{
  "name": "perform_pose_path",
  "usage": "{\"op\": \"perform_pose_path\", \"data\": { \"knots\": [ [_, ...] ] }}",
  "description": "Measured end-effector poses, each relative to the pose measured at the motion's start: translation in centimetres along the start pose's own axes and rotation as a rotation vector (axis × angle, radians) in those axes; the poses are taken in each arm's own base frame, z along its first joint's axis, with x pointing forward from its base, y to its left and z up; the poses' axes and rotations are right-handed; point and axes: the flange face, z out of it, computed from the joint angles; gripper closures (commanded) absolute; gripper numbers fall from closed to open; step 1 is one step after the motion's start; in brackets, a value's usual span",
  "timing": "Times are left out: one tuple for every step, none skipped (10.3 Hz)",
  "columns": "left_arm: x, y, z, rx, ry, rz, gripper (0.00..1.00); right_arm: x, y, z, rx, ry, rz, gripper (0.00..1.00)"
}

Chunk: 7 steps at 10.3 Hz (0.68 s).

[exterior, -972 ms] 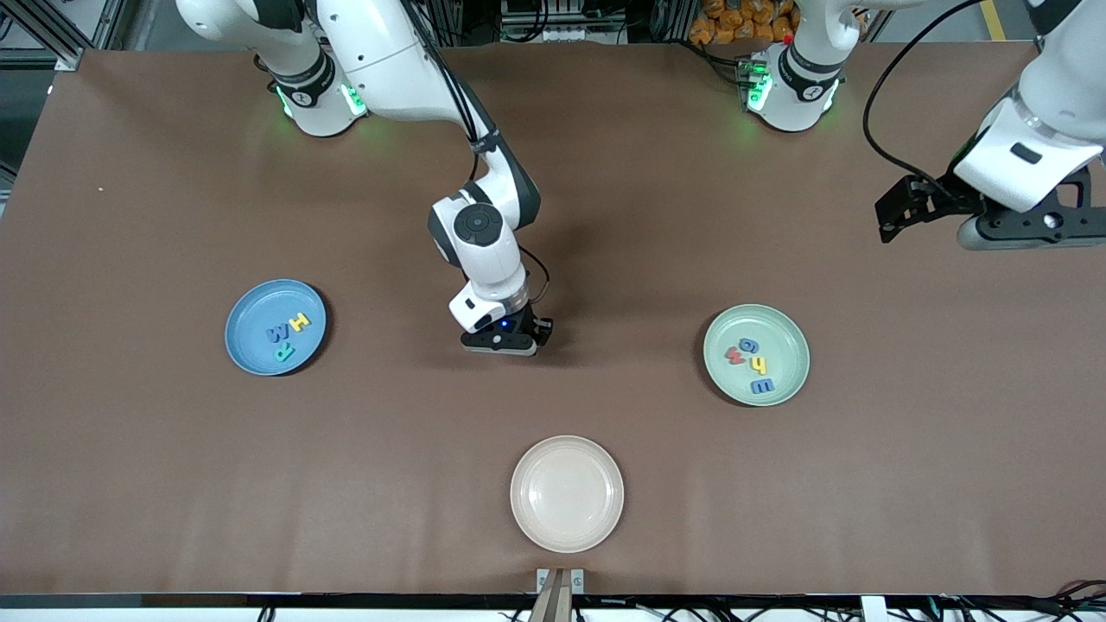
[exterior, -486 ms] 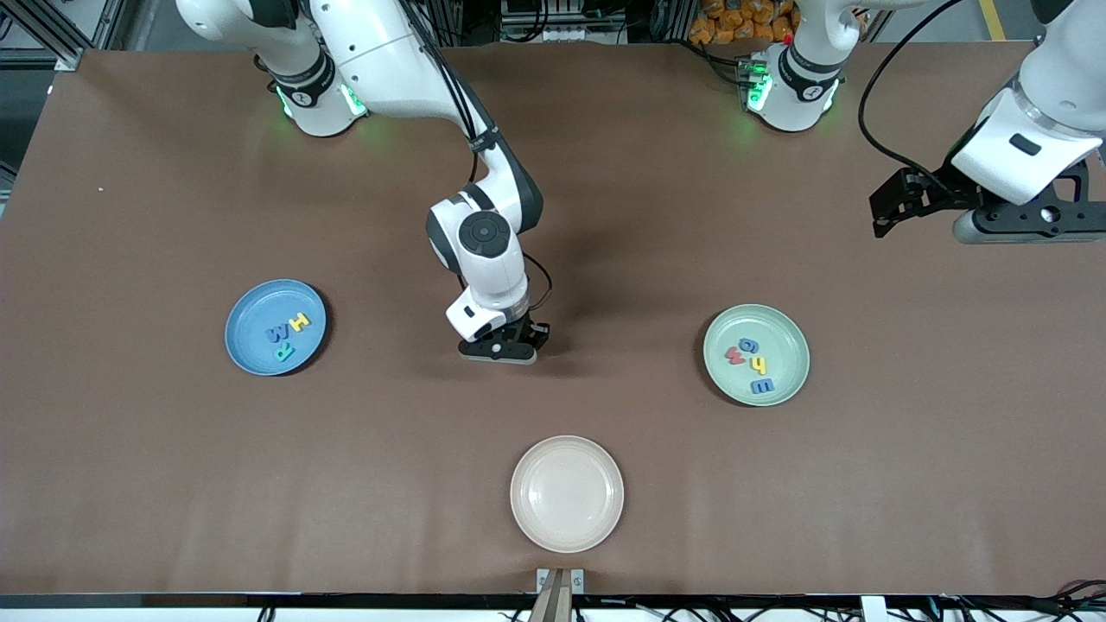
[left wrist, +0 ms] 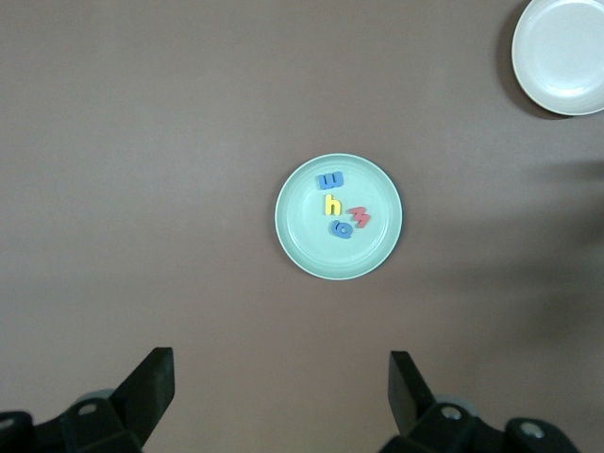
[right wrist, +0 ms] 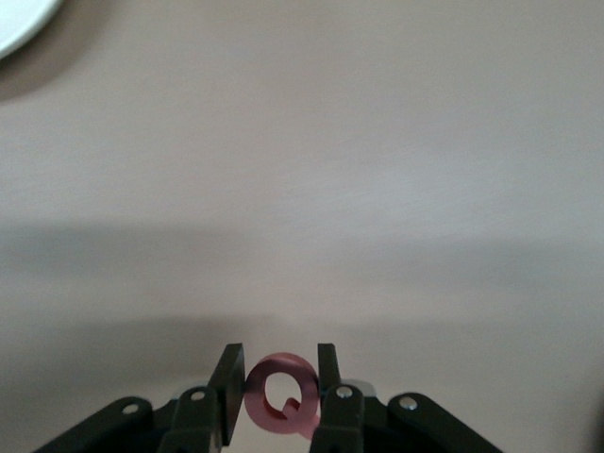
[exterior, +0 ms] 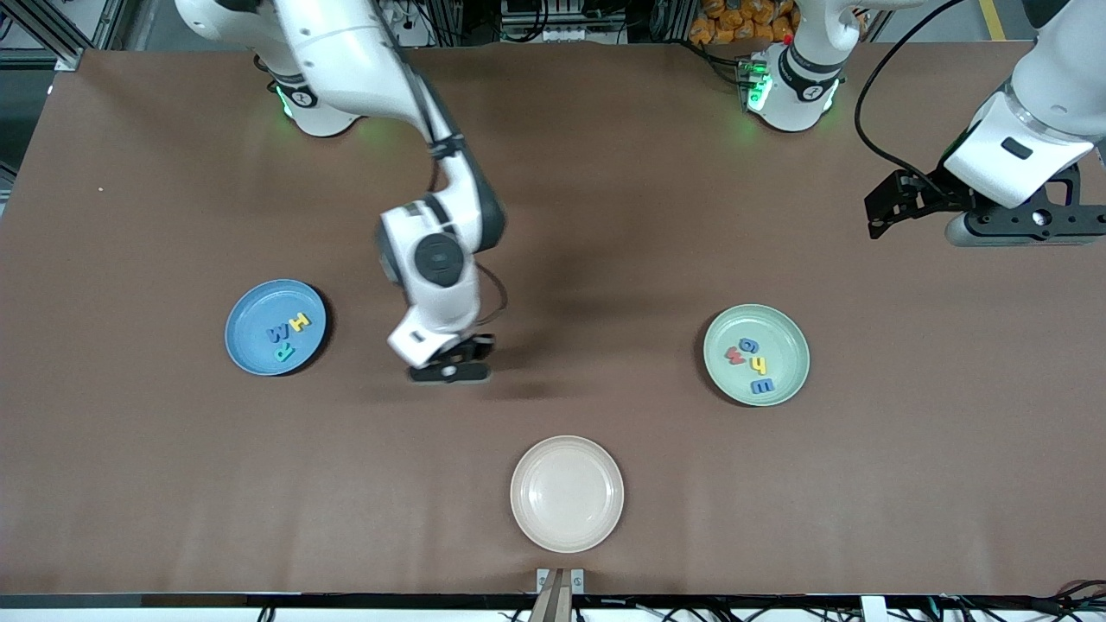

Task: Sort uppercase to blue plate, lowercase to green plate
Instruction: 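Carry the pink Q onto the blue plate and open the right gripper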

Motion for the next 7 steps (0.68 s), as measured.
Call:
{"op": "perform_pose_path", "data": {
  "knots": [
    [0.0, -0.1, -0.1, 0.0, 0.001, -0.002, 0.0, 0.5, 4.7, -1.2, 0.01, -0.024, -0.024, 0.62],
    [0.1, -0.4, -0.1, 0.0, 0.003, -0.007, 0.0, 0.5, 9.5, -2.1, 0.026, -0.045, -0.043, 0.61],
    [0.1, -0.7, -0.2, 0.0, 0.004, 0.005, 0.0, -0.2, 14.1, -2.3, 0.045, -0.064, -0.056, 0.61],
    [0.1, -0.9, -0.3, 0.001, 0.002, 0.035, 0.0, -1.2, 18.3, -2.0, 0.062, -0.076, -0.066, 0.61],
    [0.0, -1.2, -0.5, 0.002, -0.004, 0.058, 0.0, -2.5, 22.4, -1.2, 0.075, -0.073, -0.081, 0.61],
    [0.0, -1.3, -0.7, 0.002, -0.008, 0.066, 0.0, -4.1, 26.5, 0.3, 0.08, -0.06, -0.098, 0.61],
    [-0.1, -1.3, -0.8, 0.003, -0.01, 0.071, 0.0, -5.8, 30.1, 2.1, 0.075, -0.039, -0.114, 0.61]
  ]
}}
